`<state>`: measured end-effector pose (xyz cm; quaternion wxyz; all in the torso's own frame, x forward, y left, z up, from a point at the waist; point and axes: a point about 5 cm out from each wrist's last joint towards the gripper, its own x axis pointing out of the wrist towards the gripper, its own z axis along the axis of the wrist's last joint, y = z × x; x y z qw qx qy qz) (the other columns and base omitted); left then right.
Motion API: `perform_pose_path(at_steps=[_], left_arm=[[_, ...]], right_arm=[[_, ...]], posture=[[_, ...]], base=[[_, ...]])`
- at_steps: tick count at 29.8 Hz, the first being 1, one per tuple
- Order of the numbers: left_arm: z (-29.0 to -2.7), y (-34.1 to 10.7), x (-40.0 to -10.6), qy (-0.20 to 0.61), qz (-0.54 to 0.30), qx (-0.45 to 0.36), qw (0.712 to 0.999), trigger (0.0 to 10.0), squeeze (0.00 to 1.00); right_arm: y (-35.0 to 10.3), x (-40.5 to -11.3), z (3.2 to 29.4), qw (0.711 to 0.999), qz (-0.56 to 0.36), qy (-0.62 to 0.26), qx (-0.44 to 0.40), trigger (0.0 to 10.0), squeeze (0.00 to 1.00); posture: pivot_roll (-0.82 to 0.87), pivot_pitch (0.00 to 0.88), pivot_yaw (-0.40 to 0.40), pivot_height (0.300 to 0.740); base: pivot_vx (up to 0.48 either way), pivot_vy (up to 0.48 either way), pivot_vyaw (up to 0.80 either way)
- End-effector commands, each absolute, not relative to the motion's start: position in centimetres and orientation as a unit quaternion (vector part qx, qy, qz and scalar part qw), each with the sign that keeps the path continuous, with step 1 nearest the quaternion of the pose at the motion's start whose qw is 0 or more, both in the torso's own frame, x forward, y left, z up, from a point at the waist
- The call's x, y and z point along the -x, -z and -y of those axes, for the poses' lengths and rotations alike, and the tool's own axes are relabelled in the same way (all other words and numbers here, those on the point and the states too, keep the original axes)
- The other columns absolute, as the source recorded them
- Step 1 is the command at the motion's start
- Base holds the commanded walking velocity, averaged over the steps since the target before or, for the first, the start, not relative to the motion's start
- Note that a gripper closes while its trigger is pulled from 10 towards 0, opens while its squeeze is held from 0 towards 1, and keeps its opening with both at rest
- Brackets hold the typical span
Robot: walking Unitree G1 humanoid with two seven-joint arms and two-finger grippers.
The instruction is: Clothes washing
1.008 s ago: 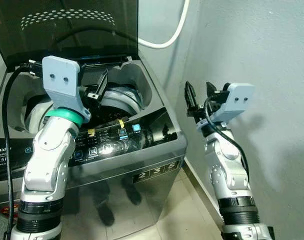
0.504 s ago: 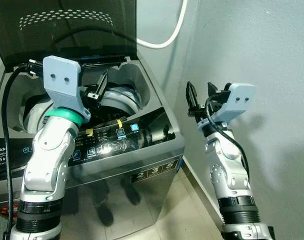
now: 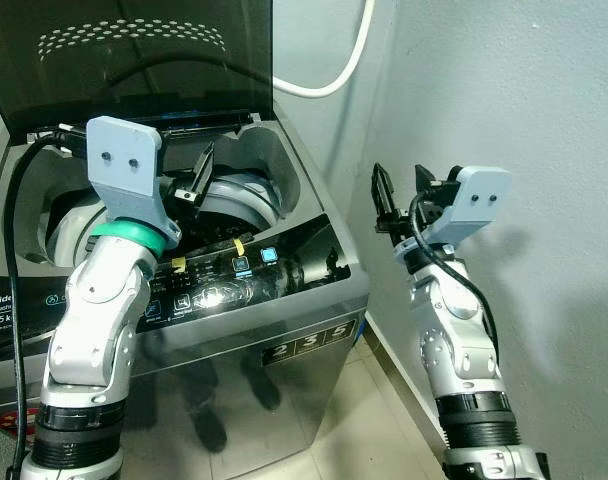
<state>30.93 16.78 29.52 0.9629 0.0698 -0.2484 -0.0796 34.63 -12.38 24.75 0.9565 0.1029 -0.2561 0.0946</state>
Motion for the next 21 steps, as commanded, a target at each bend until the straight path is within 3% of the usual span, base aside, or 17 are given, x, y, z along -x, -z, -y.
perform_pose_path(at_steps=[1,11,21], left_arm=[[-16.59,-29.15,-30.92,0.083,0.241,-0.071,0.964,10.0,0.0],[-16.48,-29.08,-30.96,0.084,0.238,-0.07,0.965,10.0,0.0],[-16.49,-29.05,-30.99,0.084,0.238,-0.07,0.965,10.0,0.0]], right_arm=[[-24.71,-34.64,12.46,0.956,0.258,-0.093,-0.101,10.0,0.0],[-24.7,-34.61,12.47,0.957,0.257,-0.094,-0.098,10.0,0.0],[-24.7,-34.63,12.44,0.957,0.257,-0.096,-0.097,10.0,0.0]], posture=[[0.1,0.046,0.014,0.731],[0.1,0.05,0.014,0.731],[0.1,0.046,0.013,0.731]], base=[[0.0,0.0,0.0],[0.0,0.0,0.0],[-0.271,0.0,0.0]])
